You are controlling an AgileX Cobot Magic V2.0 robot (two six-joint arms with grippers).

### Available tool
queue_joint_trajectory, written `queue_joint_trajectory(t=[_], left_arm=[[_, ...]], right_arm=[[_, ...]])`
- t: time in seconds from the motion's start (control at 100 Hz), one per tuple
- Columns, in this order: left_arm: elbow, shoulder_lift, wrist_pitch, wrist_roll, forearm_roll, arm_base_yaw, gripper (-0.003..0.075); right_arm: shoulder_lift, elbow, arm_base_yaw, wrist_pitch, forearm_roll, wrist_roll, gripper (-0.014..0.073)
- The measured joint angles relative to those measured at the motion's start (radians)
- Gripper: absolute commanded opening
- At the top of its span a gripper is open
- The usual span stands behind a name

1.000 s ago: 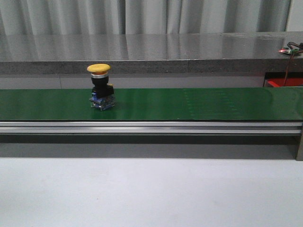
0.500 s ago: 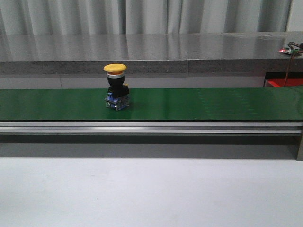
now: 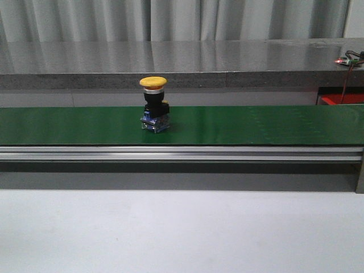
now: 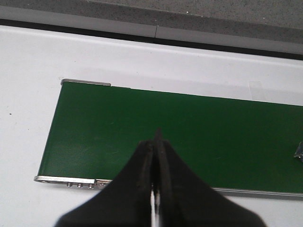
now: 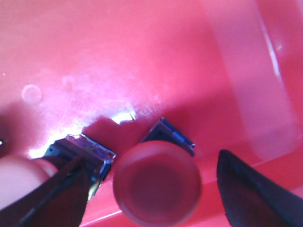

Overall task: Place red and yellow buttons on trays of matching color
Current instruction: 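Carry the red button into the red tray and release it, then return the right gripper to the belt end and grasp the yellow button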

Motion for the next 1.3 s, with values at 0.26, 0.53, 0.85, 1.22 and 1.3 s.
queue_joint_trajectory(t=[0.26,0.53,0.85,1.22,1.3], left_arm=[[0.000,0.000,0.000,0.000,0.000,0.000,-0.0019],[0.000,0.000,-0.003,0.000,0.000,0.000,-0.0019],[0.000,0.000,-0.004,0.000,0.000,0.000,-0.0019],[0.000,0.000,-0.004,0.000,0.000,0.000,-0.0019],[0.000,0.000,-0.004,0.000,0.000,0.000,-0.0020]], right_arm=[[-0.018,-0.134,-0.026,0.115,-0.003,0.000,0.0514],[-0.092,-0.260,0.004,0.239,-0.004,0.000,0.0514],[-0.163,-0.275,0.237,0.268,0.000,-0.029,0.0514],[-0.214,-0.270,0.523,0.270,0.002,-0.033,0.0514],[-0.230,-0.243,0.569,0.270,0.006,-0.033,0.0514]])
